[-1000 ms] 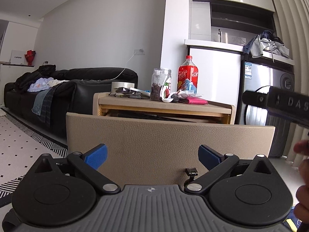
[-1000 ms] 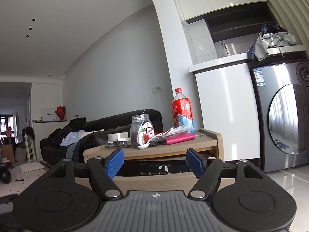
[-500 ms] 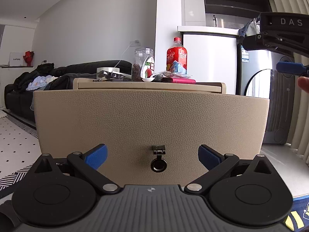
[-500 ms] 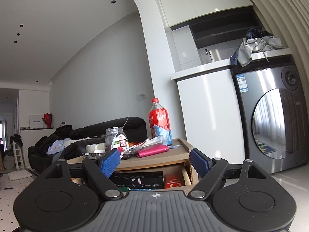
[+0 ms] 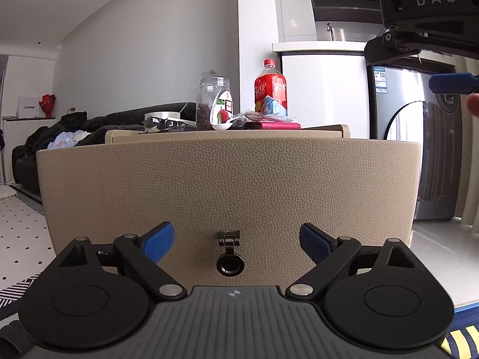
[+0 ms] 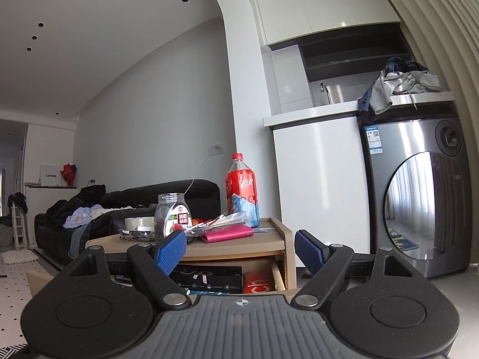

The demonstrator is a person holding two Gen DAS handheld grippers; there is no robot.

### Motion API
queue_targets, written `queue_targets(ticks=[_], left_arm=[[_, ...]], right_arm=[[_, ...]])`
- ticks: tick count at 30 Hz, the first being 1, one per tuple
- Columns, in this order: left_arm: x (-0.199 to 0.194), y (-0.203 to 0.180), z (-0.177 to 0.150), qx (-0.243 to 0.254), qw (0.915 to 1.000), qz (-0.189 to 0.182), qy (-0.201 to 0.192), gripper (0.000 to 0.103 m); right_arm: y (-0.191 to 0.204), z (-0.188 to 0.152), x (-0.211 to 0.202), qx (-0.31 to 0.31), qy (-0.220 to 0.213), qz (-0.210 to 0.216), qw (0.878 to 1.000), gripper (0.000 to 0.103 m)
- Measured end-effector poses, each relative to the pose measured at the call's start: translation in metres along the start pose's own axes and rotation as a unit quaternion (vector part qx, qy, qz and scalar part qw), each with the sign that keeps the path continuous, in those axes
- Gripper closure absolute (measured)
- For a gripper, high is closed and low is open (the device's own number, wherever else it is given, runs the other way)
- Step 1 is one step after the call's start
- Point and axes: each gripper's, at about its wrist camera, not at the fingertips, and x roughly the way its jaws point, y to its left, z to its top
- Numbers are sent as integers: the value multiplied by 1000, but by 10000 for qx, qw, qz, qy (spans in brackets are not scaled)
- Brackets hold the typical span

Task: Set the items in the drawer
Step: 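Move the left gripper to the knob on the top drawer front, then close the left gripper on the top drawer knob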

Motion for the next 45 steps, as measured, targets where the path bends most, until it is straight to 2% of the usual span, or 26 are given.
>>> queue_targets(ticks=[2,3,7,11,15,23,38,45], left_arm=[[1,3,0,-104,9999,17,44,45],[1,5,-1,-160,9998,27,64,50],[3,11,-2,-384,9991,70,144,53],[4,18,-2,-607,9978,112,224,62],[3,13,-2,-427,9988,122,189,62],[6,6,2,-218,9995,82,198,72],[11,9,-2,-243,9993,101,251,82],[12,8,-2,-223,9994,98,246,83]], right_arm=[[2,-1,1,-39,-5,-16,10000,20],[3,-2,1,-74,6,-11,10000,20],[7,-4,2,-107,29,9,9999,20],[9,-4,0,-104,21,42,9999,20],[12,-5,0,-124,27,43,9999,20],[9,-4,1,-152,45,47,9999,20],[4,-2,5,-120,47,-79,9999,20],[7,-2,6,-163,56,-65,9998,20]])
